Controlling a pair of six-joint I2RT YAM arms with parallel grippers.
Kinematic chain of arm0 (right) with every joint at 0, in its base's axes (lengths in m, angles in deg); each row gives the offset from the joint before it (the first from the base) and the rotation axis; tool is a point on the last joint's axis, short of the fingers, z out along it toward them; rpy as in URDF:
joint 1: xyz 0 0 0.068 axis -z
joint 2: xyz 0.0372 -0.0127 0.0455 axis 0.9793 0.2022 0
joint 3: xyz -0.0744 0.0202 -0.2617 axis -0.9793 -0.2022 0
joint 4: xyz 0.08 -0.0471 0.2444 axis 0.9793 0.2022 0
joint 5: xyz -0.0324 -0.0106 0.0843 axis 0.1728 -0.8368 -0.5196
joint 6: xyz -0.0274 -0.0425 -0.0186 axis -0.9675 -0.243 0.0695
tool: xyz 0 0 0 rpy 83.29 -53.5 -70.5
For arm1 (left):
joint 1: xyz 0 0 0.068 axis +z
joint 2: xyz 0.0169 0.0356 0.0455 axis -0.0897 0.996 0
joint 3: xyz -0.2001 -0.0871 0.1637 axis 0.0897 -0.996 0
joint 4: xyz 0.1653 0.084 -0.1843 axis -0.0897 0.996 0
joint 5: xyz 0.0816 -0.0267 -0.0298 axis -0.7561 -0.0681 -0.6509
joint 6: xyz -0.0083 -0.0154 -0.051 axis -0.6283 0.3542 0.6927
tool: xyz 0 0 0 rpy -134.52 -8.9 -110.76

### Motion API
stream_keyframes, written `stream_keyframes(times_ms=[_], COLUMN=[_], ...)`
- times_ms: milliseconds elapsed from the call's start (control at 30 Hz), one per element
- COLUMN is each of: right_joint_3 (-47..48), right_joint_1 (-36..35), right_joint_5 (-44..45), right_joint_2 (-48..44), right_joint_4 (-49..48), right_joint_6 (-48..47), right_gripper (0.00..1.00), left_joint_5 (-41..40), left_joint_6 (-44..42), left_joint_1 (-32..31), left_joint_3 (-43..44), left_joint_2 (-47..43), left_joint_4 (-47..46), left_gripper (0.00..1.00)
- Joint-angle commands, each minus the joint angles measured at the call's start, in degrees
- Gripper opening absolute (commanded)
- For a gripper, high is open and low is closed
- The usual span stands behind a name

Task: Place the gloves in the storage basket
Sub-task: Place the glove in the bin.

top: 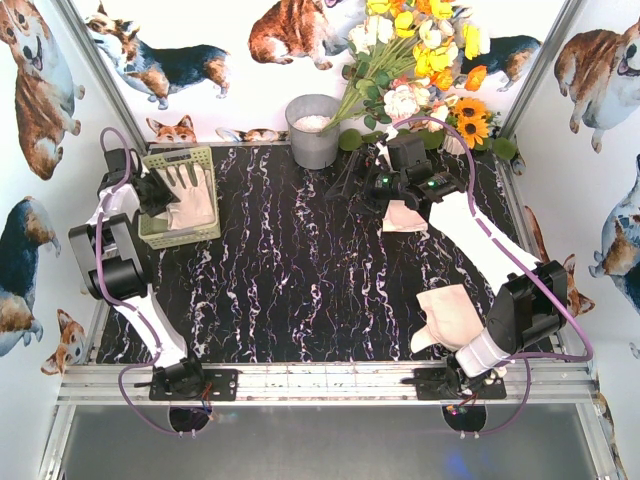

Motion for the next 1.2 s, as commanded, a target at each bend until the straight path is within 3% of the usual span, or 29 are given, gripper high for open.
stream_keyframes(times_ms=[0,100,200,600,733,900,1167], right_joint_3=[2.4,2.3,2.5,3.7,3.7,5.7,6.0], right_joint_1=[0.3,0.4,0.4,0.4,0.4,0.4,0.4], right_joint_5=[-0.6,-0.7,-0.6,-0.7,0.0,1.8,8.7], right_joint_2=[-1.1,-1.1,-1.0,-0.9,-0.9,-0.7,-4.9], right_joint_4=[-1.1,-1.0,-0.9,0.7,1.5,4.2,6.7], right_joint_6=[-1.0,-1.0,-1.2,-1.9,-2.0,-3.5,-6.6], right_gripper=[0.88,0.88,0.88,0.88,0.88,0.88,0.88], left_joint_5=[-2.2,-1.1,-0.4,2.4,0.7,-1.7,-6.6], left_joint_6=[-0.2,0.3,0.4,-1.2,-1.9,-5.0,-5.5], left_joint_1=[0.2,0.2,0.1,-1.4,-1.4,-1.4,-1.4], left_joint_3=[0.1,0.2,-0.1,3.7,3.8,5.7,6.0], left_joint_2=[-1.2,0.1,1.1,6.1,4.7,1.8,-4.7], left_joint_4=[-0.5,-1.0,-1.6,-0.4,-0.1,4.7,8.1], left_gripper=[0.28,0.15,0.07,0.04,0.14,0.36,0.59])
